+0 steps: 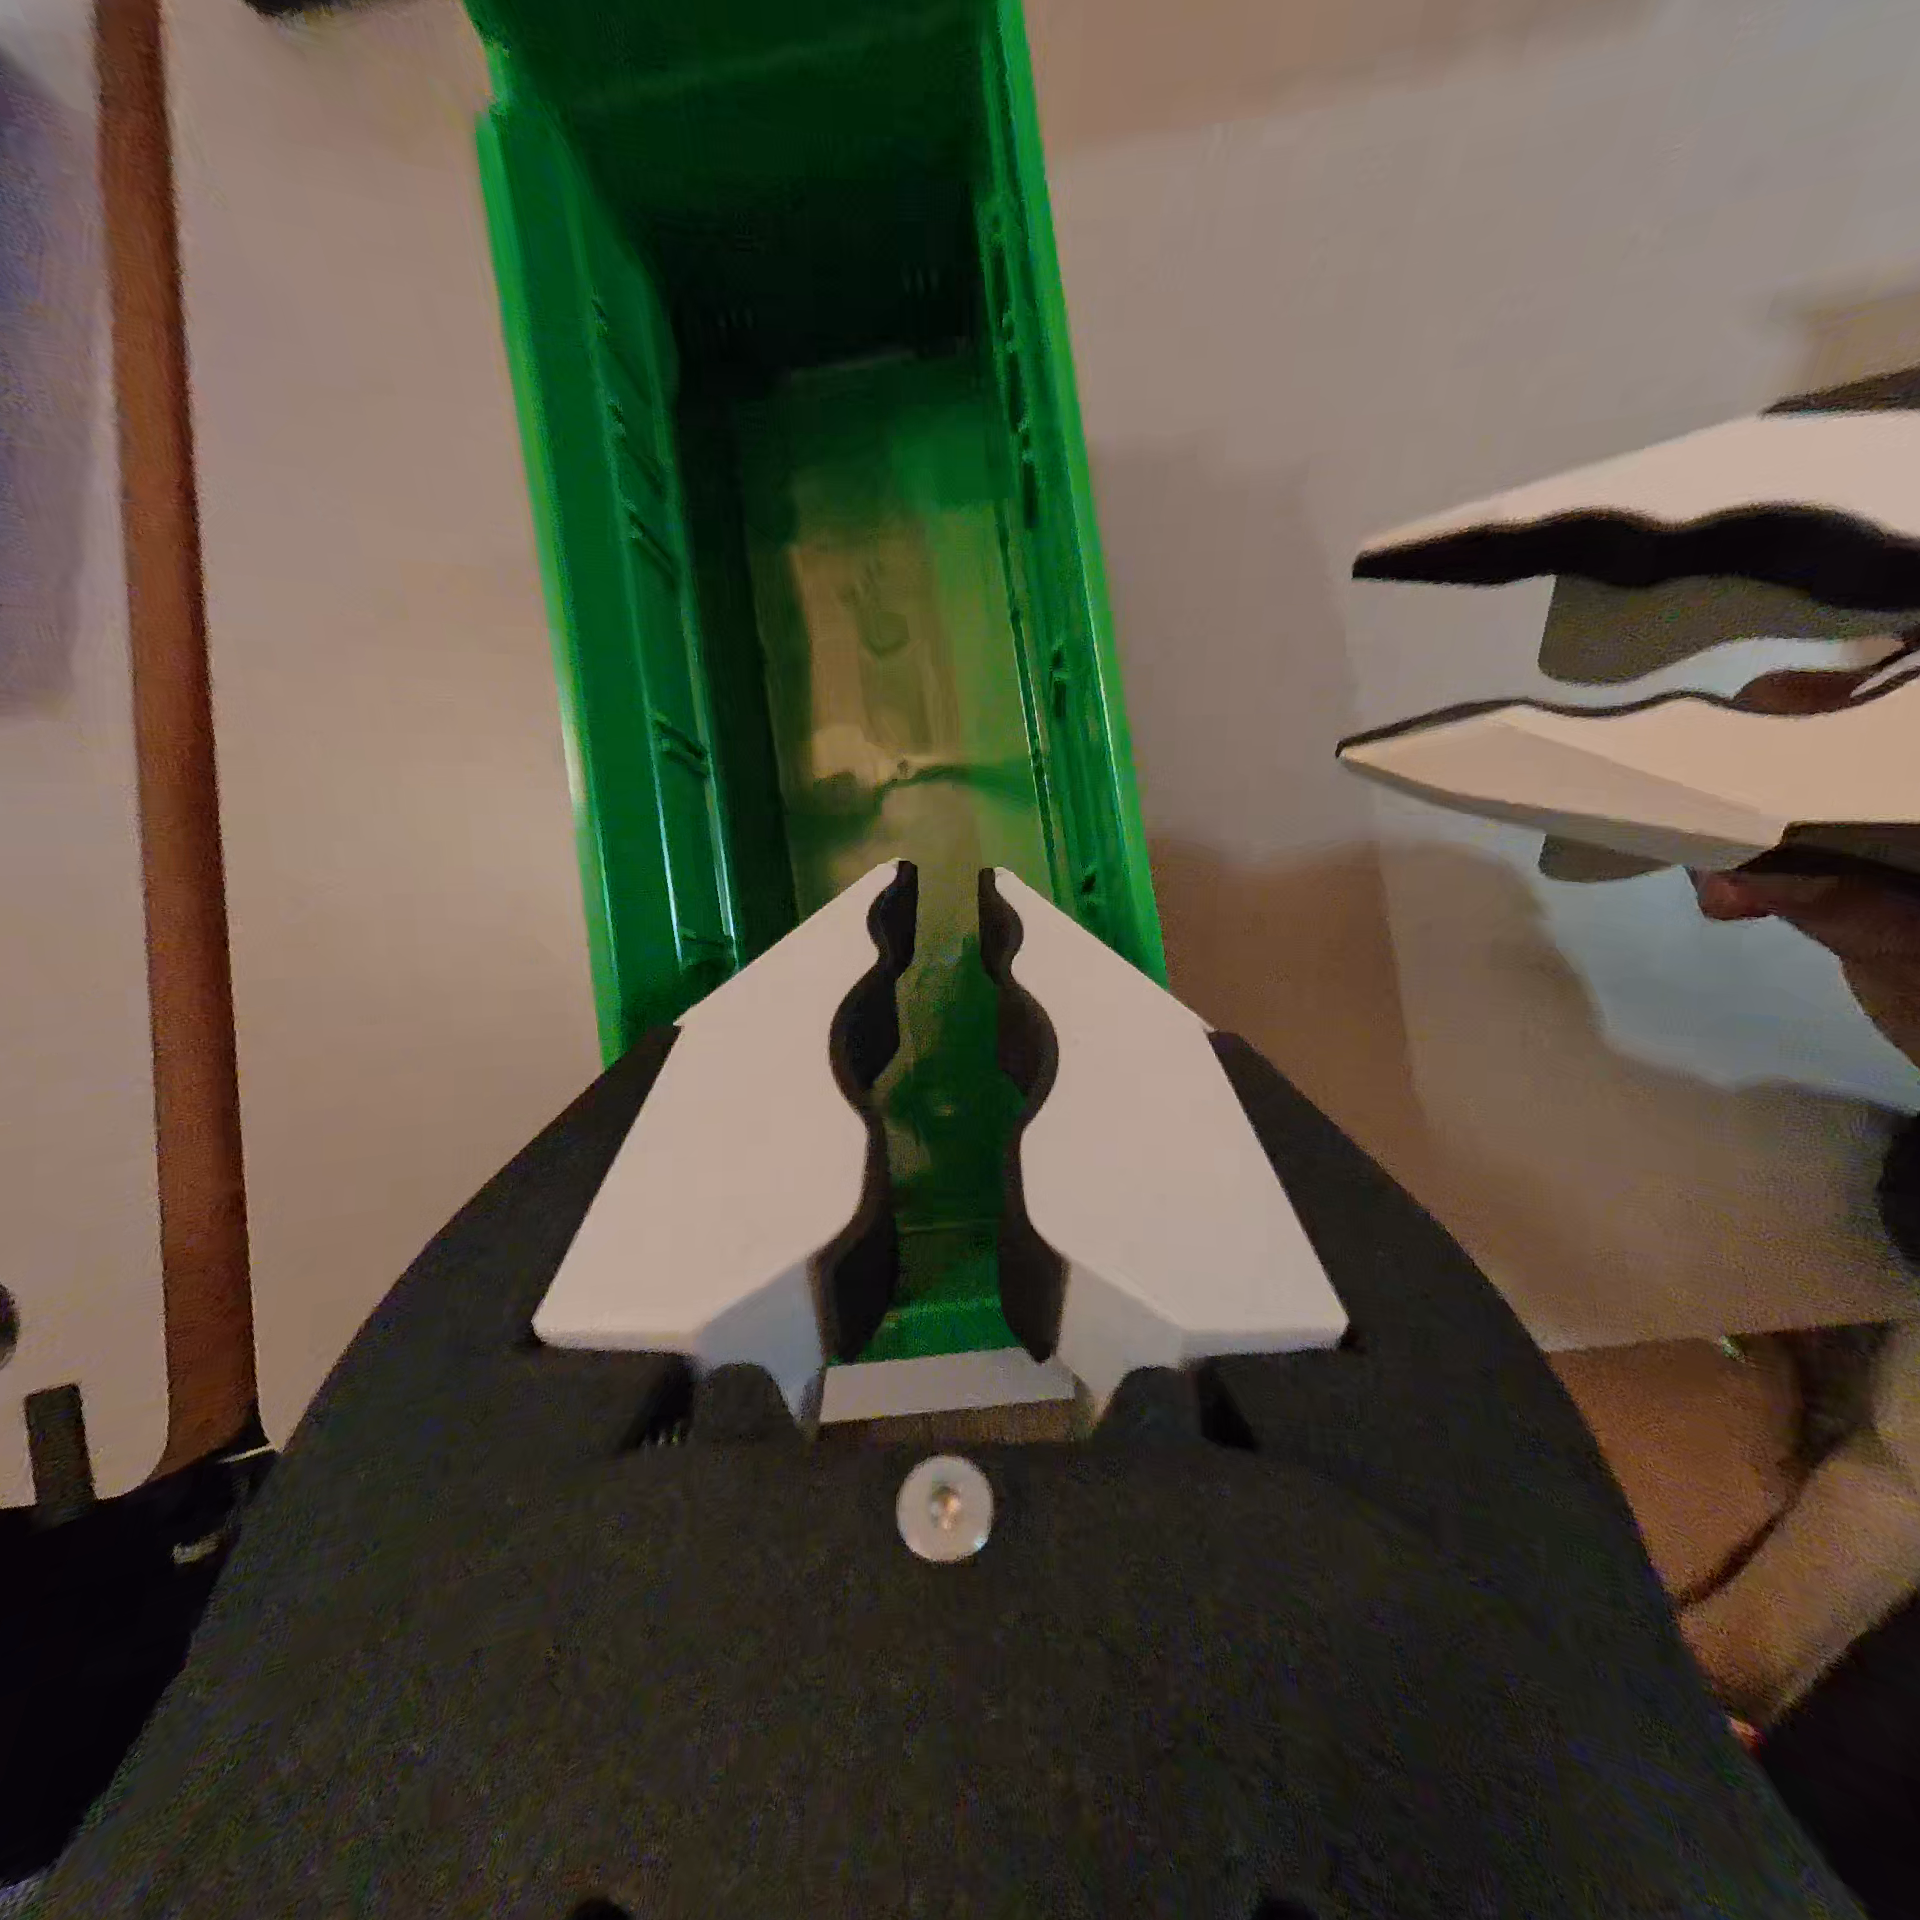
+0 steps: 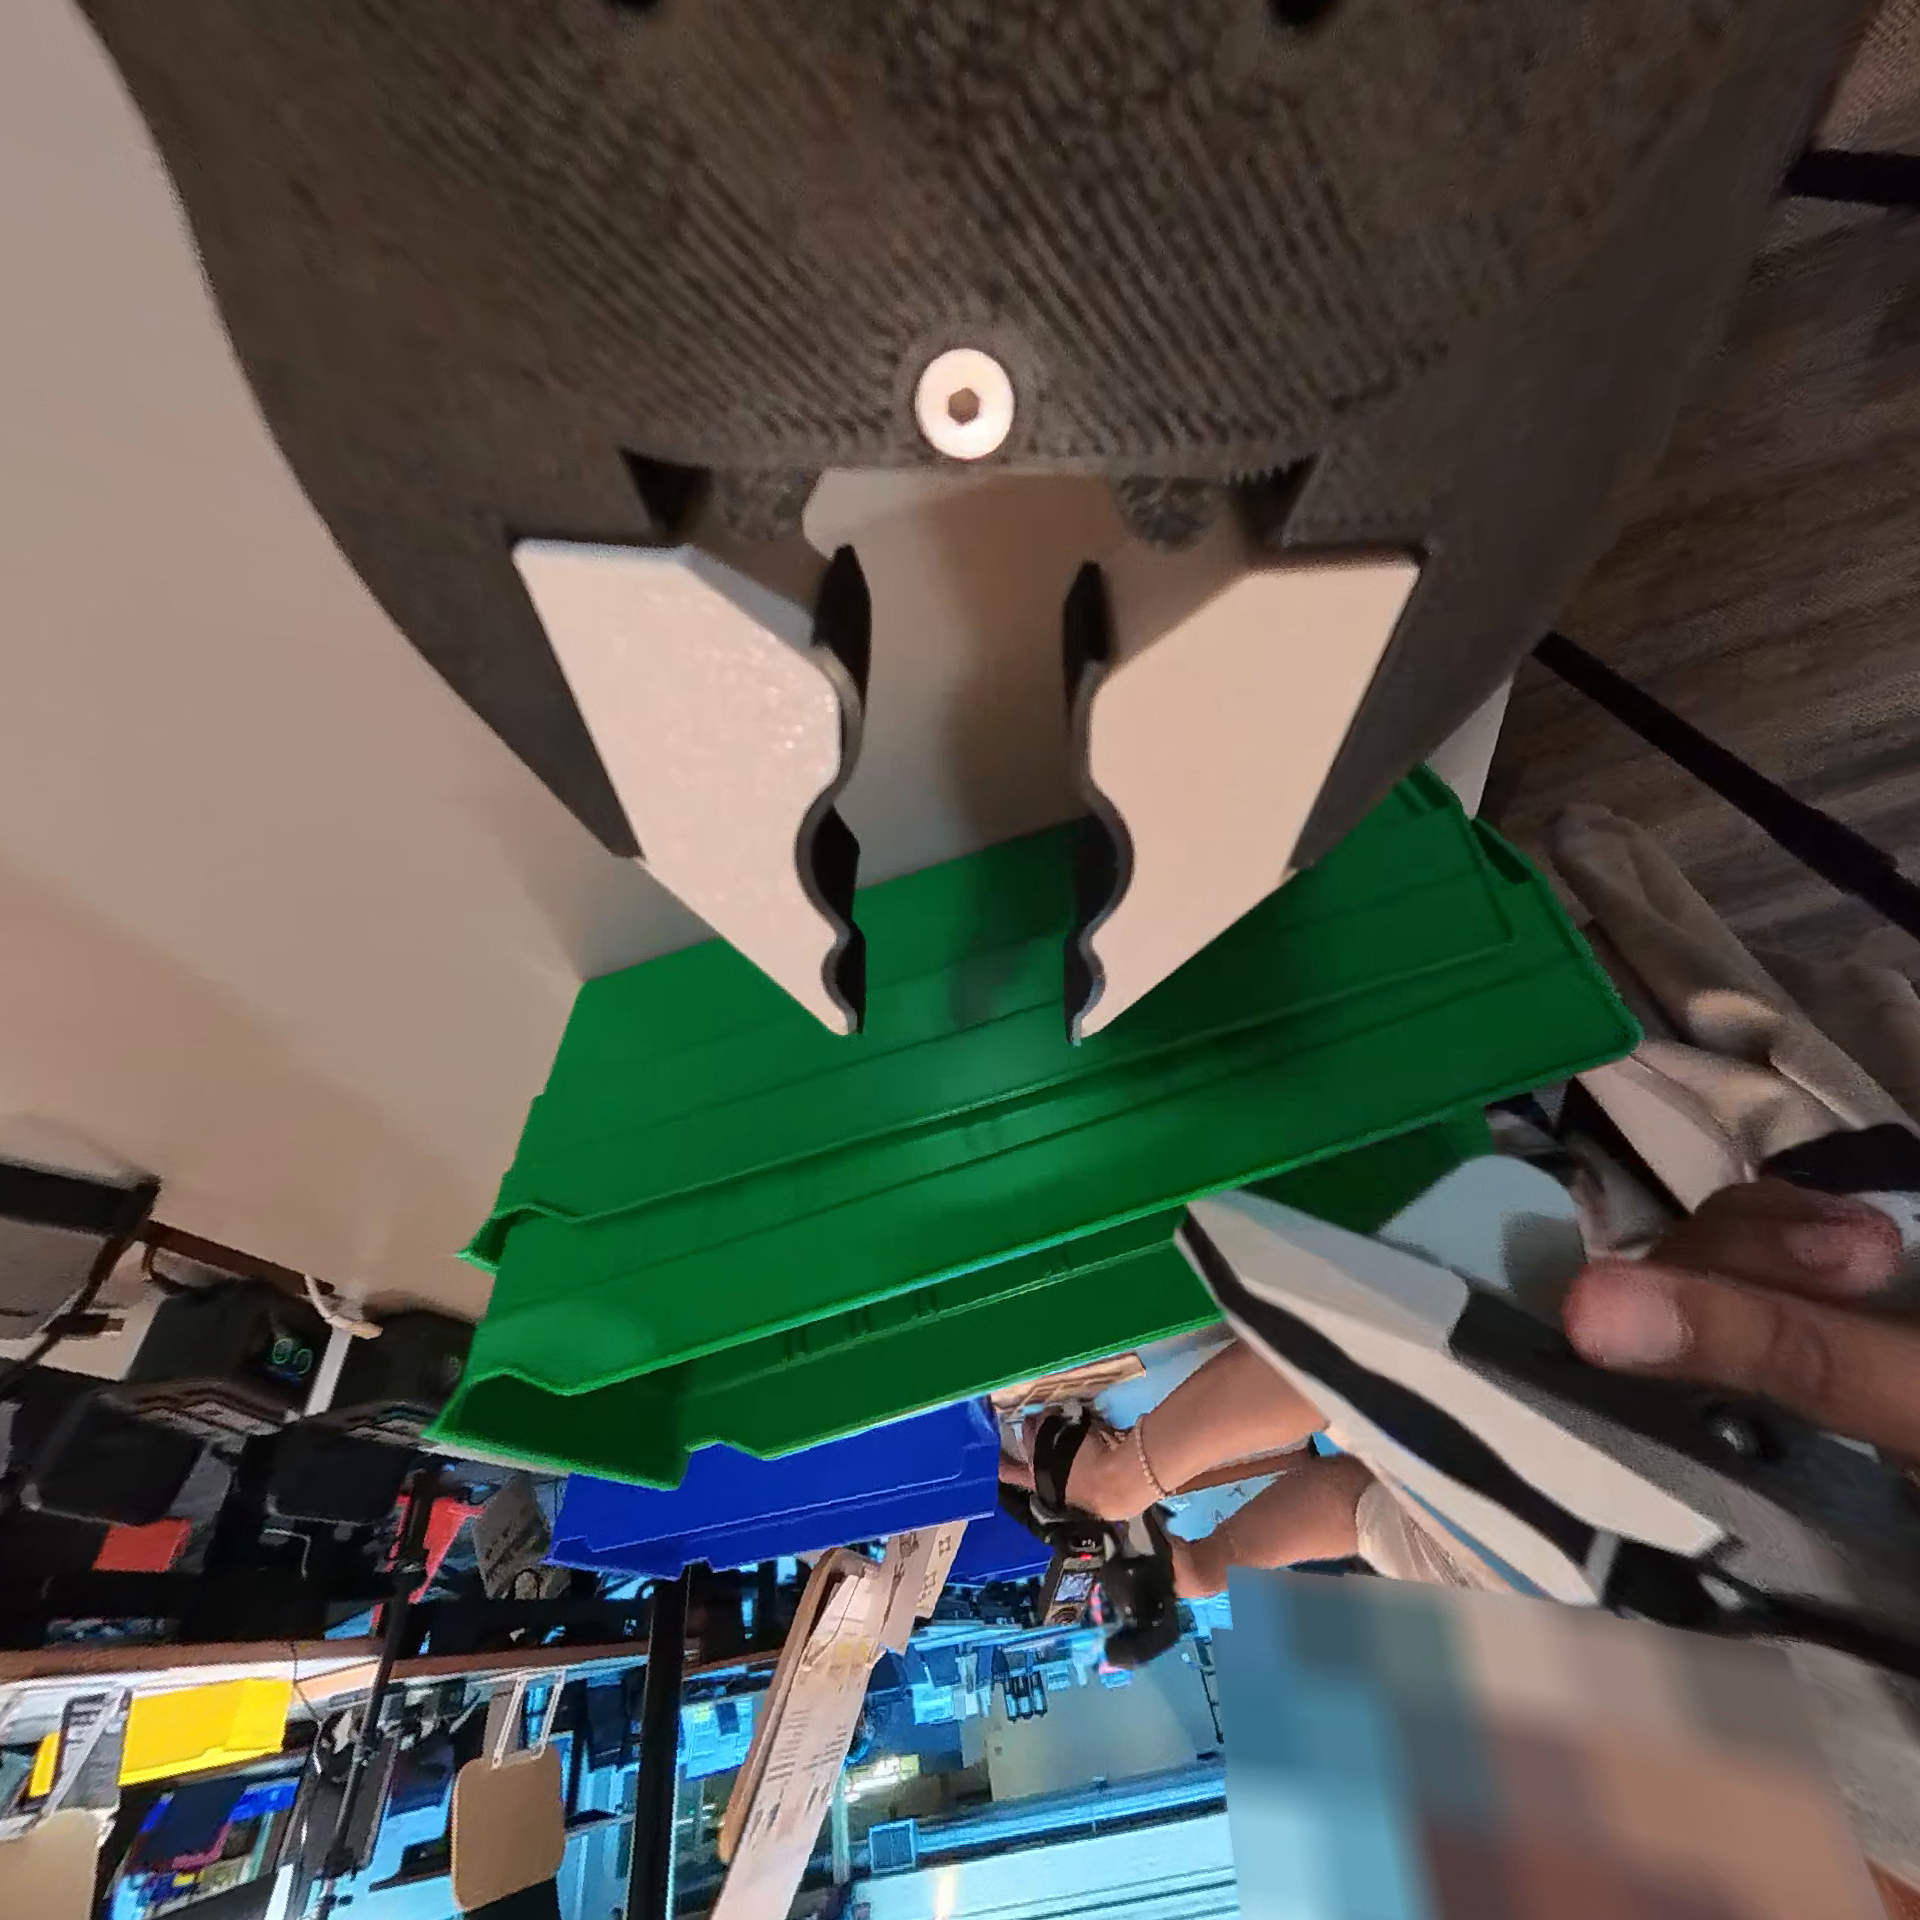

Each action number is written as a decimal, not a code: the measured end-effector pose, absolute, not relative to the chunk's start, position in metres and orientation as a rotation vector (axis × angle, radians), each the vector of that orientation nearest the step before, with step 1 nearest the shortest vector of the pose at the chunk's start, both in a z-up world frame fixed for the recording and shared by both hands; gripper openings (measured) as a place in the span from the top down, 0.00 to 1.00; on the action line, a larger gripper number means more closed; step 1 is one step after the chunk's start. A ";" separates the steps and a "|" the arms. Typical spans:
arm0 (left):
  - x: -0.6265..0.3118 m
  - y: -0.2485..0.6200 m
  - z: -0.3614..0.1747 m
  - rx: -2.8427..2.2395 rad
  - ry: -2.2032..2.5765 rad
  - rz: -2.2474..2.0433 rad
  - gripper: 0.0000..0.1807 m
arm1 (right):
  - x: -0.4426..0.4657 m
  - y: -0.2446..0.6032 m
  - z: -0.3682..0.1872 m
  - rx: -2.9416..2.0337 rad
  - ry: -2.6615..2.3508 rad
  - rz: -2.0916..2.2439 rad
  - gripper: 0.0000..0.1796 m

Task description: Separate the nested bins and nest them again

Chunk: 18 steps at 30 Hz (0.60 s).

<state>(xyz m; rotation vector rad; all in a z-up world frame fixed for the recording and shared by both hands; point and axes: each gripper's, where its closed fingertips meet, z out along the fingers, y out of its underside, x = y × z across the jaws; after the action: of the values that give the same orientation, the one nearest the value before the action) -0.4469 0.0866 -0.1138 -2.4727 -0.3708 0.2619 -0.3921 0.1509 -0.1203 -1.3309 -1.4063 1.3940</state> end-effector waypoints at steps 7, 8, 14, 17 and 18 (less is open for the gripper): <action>-0.429 0.122 -0.124 -2.612 -0.305 0.127 0.74 | -0.388 0.164 -0.124 -1.378 -1.357 1.406 0.79; -0.431 0.123 -0.134 -2.666 -0.315 0.112 0.78 | -0.387 0.165 -0.125 -1.377 -1.358 1.401 0.79; -0.419 0.126 -0.141 -2.686 -0.342 0.063 0.97 | -0.384 0.162 -0.123 -1.356 -1.367 1.408 0.79; -0.396 0.136 -0.133 -2.607 -0.354 -0.045 0.97 | -0.382 0.160 -0.117 -1.352 -1.341 1.465 0.79; -0.389 0.141 -0.129 -2.565 -0.362 -0.083 0.97 | -0.382 0.163 -0.119 -1.371 -1.331 1.460 0.79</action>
<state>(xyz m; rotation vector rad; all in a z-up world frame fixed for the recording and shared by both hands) -0.3888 0.1407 -0.1292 -2.5652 -0.3623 -0.0827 -0.3815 0.1630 -0.1191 -1.3709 -1.3315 1.4598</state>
